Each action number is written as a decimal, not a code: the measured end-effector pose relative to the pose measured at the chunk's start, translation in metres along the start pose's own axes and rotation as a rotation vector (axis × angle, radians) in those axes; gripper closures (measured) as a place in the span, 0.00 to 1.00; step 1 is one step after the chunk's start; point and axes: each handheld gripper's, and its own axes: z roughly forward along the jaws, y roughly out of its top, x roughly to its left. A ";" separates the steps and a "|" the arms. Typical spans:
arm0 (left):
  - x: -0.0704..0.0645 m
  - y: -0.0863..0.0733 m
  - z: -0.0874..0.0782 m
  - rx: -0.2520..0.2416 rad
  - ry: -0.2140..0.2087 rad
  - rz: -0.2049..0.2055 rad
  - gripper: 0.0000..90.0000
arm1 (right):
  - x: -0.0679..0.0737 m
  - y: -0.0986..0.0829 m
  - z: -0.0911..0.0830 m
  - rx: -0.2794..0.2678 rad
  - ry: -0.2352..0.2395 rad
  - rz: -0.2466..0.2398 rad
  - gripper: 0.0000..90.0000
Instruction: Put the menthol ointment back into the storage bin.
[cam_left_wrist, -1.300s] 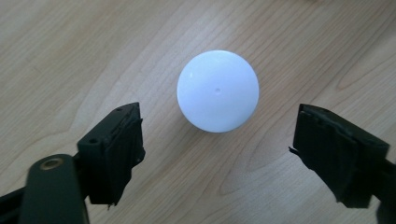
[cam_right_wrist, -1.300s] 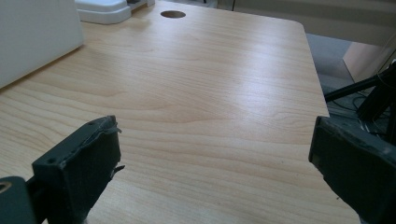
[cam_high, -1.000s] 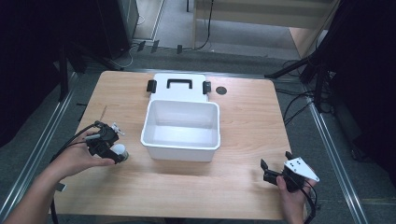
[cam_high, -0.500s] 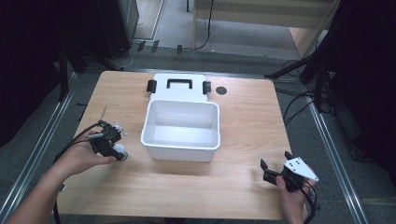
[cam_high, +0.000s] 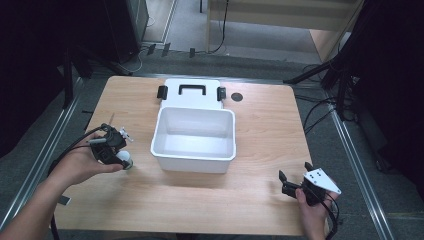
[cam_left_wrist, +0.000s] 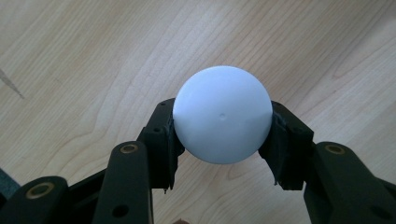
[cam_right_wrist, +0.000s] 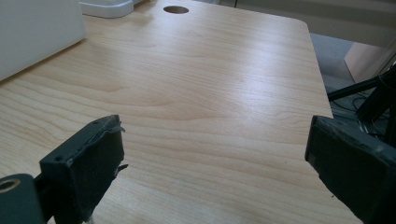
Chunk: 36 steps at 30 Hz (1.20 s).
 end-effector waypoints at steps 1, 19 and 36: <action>0.000 0.000 -0.003 -0.002 0.002 -0.001 0.57 | 0.000 0.000 0.000 0.000 0.000 0.000 0.05; 0.008 0.012 -0.047 -0.001 -0.005 0.013 0.58 | 0.000 0.000 0.000 0.003 -0.001 0.000 0.06; 0.010 0.033 -0.084 -0.019 -0.029 0.025 0.58 | 0.000 0.000 0.000 0.003 0.000 0.001 0.06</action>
